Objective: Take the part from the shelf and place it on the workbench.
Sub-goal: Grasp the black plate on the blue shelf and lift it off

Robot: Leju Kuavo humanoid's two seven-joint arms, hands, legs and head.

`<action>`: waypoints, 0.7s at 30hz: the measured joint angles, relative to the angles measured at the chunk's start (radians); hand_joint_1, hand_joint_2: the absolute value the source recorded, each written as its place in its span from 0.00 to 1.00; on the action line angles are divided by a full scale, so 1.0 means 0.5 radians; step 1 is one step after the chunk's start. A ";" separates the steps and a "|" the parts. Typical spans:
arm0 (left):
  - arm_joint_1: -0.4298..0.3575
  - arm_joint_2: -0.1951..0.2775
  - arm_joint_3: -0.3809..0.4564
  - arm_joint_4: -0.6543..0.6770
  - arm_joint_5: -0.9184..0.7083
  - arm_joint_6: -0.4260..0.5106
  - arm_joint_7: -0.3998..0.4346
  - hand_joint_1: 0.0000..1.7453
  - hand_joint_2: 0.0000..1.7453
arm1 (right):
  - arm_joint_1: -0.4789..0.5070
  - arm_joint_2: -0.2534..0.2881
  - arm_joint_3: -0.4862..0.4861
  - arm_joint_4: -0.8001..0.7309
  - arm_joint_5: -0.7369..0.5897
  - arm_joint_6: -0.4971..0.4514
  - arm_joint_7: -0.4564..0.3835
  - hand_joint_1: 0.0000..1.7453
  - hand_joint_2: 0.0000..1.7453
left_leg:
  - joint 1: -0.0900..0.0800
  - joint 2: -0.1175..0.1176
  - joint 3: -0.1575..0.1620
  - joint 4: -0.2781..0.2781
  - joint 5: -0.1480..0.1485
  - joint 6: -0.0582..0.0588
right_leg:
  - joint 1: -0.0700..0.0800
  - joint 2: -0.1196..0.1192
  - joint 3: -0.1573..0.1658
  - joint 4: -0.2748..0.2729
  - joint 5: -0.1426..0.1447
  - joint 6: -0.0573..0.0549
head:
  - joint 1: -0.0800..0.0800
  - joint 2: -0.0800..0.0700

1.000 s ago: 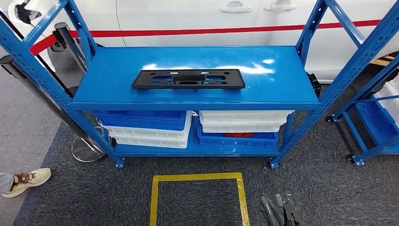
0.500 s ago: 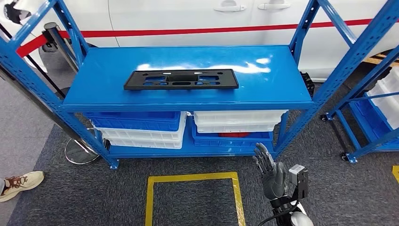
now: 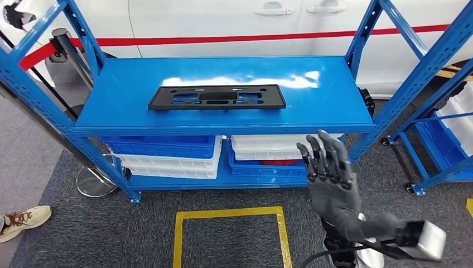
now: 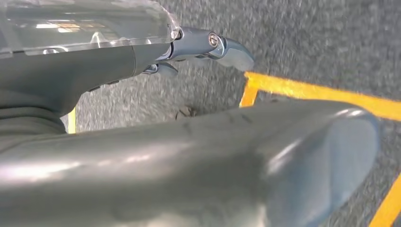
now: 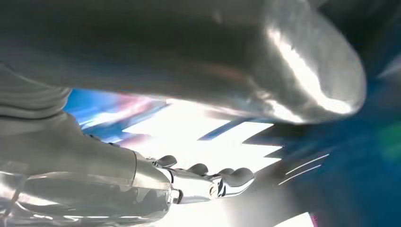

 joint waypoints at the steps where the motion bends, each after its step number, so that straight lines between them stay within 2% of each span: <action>1: -0.010 -0.003 0.039 0.006 -0.032 -0.008 -0.009 0.00 0.00 | -0.001 0.005 0.053 -0.090 -0.048 0.049 -0.042 0.00 0.00 | 0.001 0.003 0.009 -0.005 -0.006 -0.012 | -0.001 0.004 0.004 -0.007 -0.004 -0.010 | -0.001 0.000; 3: -0.023 -0.010 0.090 0.015 -0.056 -0.015 -0.019 0.00 0.00 | 0.002 0.014 0.111 -0.216 -0.084 0.081 -0.064 0.00 0.00 | 0.005 0.004 0.015 0.019 -0.030 -0.032 | -0.010 0.007 0.032 -0.030 -0.010 -0.034 | -0.002 0.000; 4: -0.029 -0.012 0.108 0.020 -0.059 -0.017 -0.022 0.00 0.00 | 0.003 0.019 0.130 -0.264 -0.087 0.084 -0.064 0.00 0.00 | 0.007 0.002 -0.009 0.081 -0.062 -0.039 | -0.015 0.007 0.048 -0.041 -0.014 -0.046 | -0.004 0.000; 5: -0.032 -0.015 0.123 0.024 -0.061 -0.018 -0.023 0.00 0.00 | 0.003 0.023 0.150 -0.303 -0.089 0.085 -0.065 0.00 0.00 | 0.011 0.001 -0.063 0.188 -0.108 -0.045 | -0.017 0.006 0.064 -0.047 -0.022 -0.057 | -0.007 0.000; 7: -0.033 -0.019 0.149 0.032 -0.065 -0.020 -0.024 0.00 0.00 | 0.005 0.028 0.184 -0.356 -0.089 0.085 -0.066 0.00 0.00 | 0.013 0.000 -0.224 0.464 -0.201 -0.055 | -0.015 0.008 0.085 -0.049 -0.046 -0.071 | -0.011 0.000; 8: -0.031 -0.019 0.159 0.034 -0.065 -0.019 -0.024 0.00 0.00 | 0.010 0.028 0.195 -0.372 -0.089 0.083 -0.066 0.00 0.00 | 0.015 0.000 -0.295 0.561 -0.207 -0.060 | -0.013 0.011 0.101 -0.049 -0.061 -0.071 | -0.011 0.000; 9: -0.030 -0.019 0.168 0.036 -0.066 -0.019 -0.025 0.00 0.00 | 0.014 0.028 0.203 -0.385 -0.089 0.082 -0.066 0.00 0.00 | 0.017 0.000 -0.335 0.587 -0.172 -0.064 | -0.013 0.015 0.119 -0.049 -0.079 -0.069 | -0.011 0.000; 10: -0.029 -0.019 0.176 0.038 -0.066 -0.020 -0.027 0.00 0.00 | 0.018 0.028 0.209 -0.397 -0.089 0.081 -0.066 0.00 0.00 | 0.020 0.000 -0.333 0.526 -0.092 -0.066 | -0.013 0.019 0.145 -0.049 -0.099 -0.064 | -0.011 0.000; 11: -0.028 -0.019 0.182 0.039 -0.066 -0.020 -0.029 0.00 0.00 | 0.021 0.028 0.217 -0.408 -0.090 0.079 -0.066 0.00 0.00 | 0.024 0.000 -0.300 0.401 0.012 -0.066 | -0.014 0.022 0.175 -0.049 -0.122 -0.057 | -0.011 0.000; 12: -0.028 -0.019 0.186 0.041 -0.066 -0.021 -0.031 0.00 0.00 | 0.023 0.028 0.224 -0.416 -0.089 0.077 -0.066 0.00 0.00 | 0.026 -0.001 -0.254 0.275 0.086 -0.062 | -0.013 0.024 0.199 -0.049 -0.144 -0.048 | -0.010 0.000; 13: -0.028 -0.019 0.191 0.042 -0.066 -0.022 -0.032 0.00 0.00 | 0.024 0.028 0.229 -0.424 -0.089 0.076 -0.066 0.00 0.00 | 0.024 -0.001 -0.206 0.158 0.127 -0.055 | -0.012 0.026 0.216 -0.045 -0.165 -0.036 | -0.010 0.000; 14: -0.029 -0.020 0.194 0.043 -0.068 -0.023 -0.033 0.00 0.00 | 0.026 0.028 0.234 -0.429 -0.088 0.074 -0.066 0.00 0.00 | 0.020 -0.002 -0.177 0.095 0.129 -0.043 | -0.011 0.028 0.224 -0.046 -0.180 -0.023 | -0.010 0.000; 17: -0.031 -0.021 0.201 0.046 -0.073 -0.026 -0.035 0.00 0.00 | 0.031 0.028 0.246 -0.445 -0.081 0.068 -0.066 0.00 0.00 | 0.012 -0.007 -0.130 0.049 0.069 0.006 | -0.011 0.030 0.237 -0.018 -0.189 0.010 | -0.010 0.000; 18: -0.031 -0.021 0.202 0.046 -0.074 -0.026 -0.036 0.00 0.00 | 0.031 0.028 0.251 -0.450 -0.080 0.061 -0.066 0.00 0.00 | 0.014 -0.008 -0.100 0.036 0.053 0.022 | -0.013 0.028 0.226 0.031 -0.181 0.018 | -0.008 0.000; 19: -0.033 -0.021 0.202 0.046 -0.076 -0.027 -0.036 0.00 0.00 | 0.030 0.028 0.255 -0.454 -0.080 0.053 -0.066 0.00 0.00 | 0.016 -0.010 -0.065 0.024 0.037 0.035 | -0.016 0.024 0.186 0.111 -0.176 0.025 | -0.006 0.000; 21: -0.035 -0.021 0.203 0.047 -0.078 -0.028 -0.038 0.00 0.00 | 0.032 0.027 0.261 -0.457 -0.078 0.035 -0.067 0.00 0.00 | 0.016 -0.011 0.003 0.004 0.000 0.049 | -0.019 0.018 0.018 0.347 -0.200 0.038 | -0.003 0.000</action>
